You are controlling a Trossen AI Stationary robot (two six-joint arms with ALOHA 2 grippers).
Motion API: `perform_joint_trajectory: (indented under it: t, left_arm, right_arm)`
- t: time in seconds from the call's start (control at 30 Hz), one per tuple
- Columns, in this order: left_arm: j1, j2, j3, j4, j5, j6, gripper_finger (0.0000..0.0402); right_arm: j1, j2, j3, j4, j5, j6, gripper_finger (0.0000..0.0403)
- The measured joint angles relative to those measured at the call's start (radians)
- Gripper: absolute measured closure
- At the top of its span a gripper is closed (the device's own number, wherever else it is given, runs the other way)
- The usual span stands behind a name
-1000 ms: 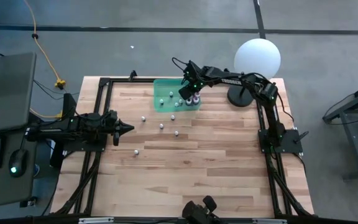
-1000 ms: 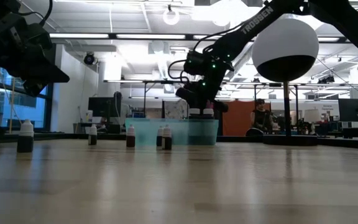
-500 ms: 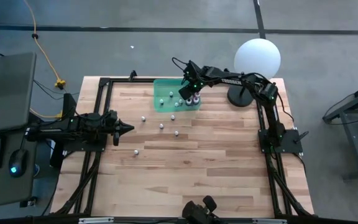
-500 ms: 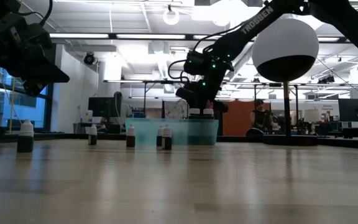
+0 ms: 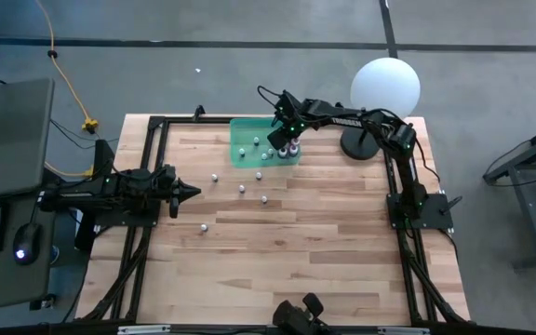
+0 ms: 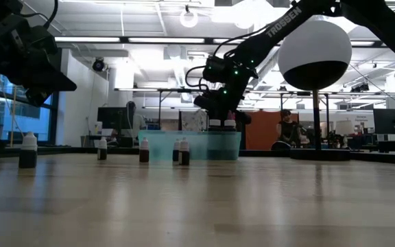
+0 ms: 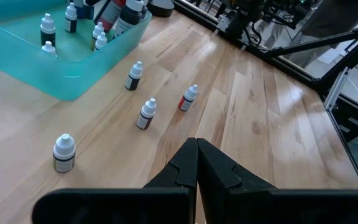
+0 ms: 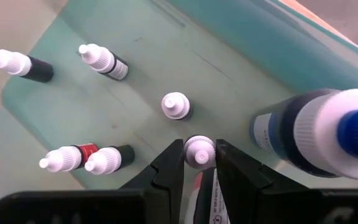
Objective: Pick & Place food coloring
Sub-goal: Put the small blue food coloring into the bin, then put the small red food coloring into the bin
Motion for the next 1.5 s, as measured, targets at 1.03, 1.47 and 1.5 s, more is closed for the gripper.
perform_joint_trajectory:
  t: [1.03,1.47,1.5]
  left_arm:
    - [0.0,0.0,0.0,0.0,0.0,0.0,0.0401]
    - [0.0,0.0,0.0,0.0,0.0,0.0,0.0401]
    - [0.0,0.0,0.0,0.0,0.0,0.0,0.0401]
  right_arm:
    - [0.0,-0.001,0.0,0.017,-0.055,-0.007,0.025]
    - [-0.002,-0.033,0.0,0.085,-0.11,-0.01,0.0252]
    - [-0.005,-0.042,0.0,0.09,-0.106,-0.012,0.0251]
